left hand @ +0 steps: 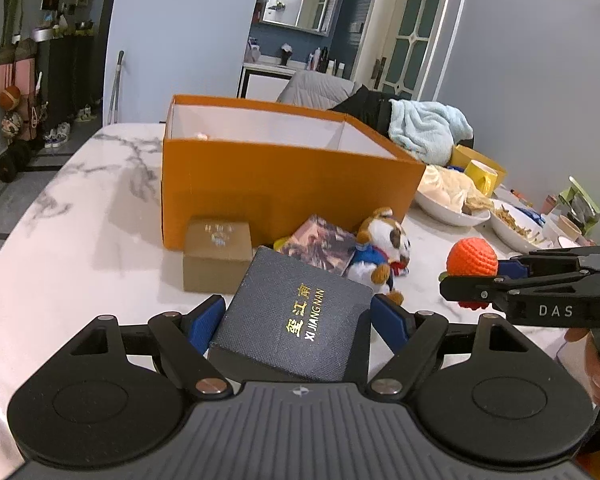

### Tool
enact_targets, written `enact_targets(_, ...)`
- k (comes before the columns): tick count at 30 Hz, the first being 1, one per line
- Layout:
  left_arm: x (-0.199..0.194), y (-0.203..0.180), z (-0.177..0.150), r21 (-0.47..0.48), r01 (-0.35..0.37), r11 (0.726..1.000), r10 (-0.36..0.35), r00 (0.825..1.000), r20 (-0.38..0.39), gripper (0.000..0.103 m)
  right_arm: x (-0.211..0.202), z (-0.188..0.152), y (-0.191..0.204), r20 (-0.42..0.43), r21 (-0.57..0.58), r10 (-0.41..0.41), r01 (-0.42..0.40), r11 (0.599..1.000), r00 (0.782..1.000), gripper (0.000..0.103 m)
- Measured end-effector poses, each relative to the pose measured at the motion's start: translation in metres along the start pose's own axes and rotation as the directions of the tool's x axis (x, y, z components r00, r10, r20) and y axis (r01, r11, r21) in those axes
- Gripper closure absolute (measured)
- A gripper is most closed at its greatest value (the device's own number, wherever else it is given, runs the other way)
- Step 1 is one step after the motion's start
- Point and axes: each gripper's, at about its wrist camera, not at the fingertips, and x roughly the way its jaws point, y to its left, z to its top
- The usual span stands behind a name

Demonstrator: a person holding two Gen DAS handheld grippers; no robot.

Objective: Organize objects
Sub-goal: 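Carry the gift box and orange ball over the orange box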

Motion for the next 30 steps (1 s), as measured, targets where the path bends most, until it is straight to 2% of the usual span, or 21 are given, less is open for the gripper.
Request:
enact_targets(8,-0.005,-0.001,0.028,0.016,-0.009,1.000,0.008,0.999,0.049,0.010,-0.005,0.023,0.004,0.040,-0.022,0.000,0.000,1.000,0.999,0.060)
enact_targets(17,0.005,0.011,0.105,0.024,-0.036,0.999,0.032,0.992,0.121,0.010,0.001,0.092,-0.006,0.095,0.001,0.028,-0.028,1.000,0.995,0.060)
enact_targets(23,0.051,0.021,0.156,0.027,-0.101,0.995,0.097,0.989,0.108,0.010,0.040,0.153,-0.020,0.093,-0.014,-0.008,0.009,1.000,0.996,0.060)
enact_targets(30,0.109,0.025,0.183,0.060,-0.161,0.985,0.158,0.985,0.064,0.010,0.118,0.195,-0.042,0.002,-0.002,-0.042,0.042,0.999,0.999,0.060)
